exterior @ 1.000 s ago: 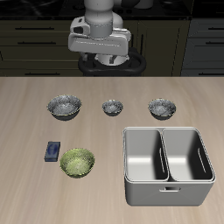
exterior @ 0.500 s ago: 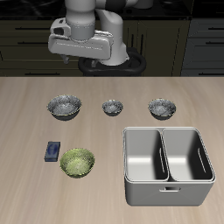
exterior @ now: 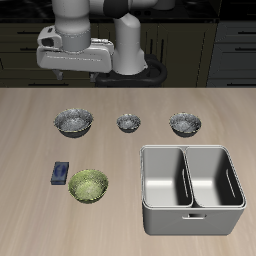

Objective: Place the green bowl in the left side of the drainer

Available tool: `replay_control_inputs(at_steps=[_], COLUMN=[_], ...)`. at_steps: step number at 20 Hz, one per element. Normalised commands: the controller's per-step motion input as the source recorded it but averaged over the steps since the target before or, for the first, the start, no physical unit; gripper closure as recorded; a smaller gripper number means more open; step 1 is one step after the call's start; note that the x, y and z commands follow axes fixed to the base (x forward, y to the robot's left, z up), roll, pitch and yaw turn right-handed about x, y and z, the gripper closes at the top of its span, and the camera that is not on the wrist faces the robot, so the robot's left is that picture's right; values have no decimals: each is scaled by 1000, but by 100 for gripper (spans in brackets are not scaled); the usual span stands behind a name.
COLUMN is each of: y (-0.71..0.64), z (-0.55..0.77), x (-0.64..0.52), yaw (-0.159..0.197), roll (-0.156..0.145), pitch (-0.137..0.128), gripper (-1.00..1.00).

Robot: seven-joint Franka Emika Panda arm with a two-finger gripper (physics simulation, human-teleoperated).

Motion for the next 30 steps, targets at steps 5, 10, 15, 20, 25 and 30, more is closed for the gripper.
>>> replay_control_inputs(at_steps=[5,10,15,20,25,30], y=[-137,-74,37,17,202,213], z=[132,58,-75,51,-31,31], x=[266,351,414,437,336,279], yaw=[56,50,-1,-31,-4,3], roll=[21,-10,-18,-32,7,-4], pitch=[-10,-3,15,-16,-7,-14], gripper=[-100,-100,-100,-100,-100,-100])
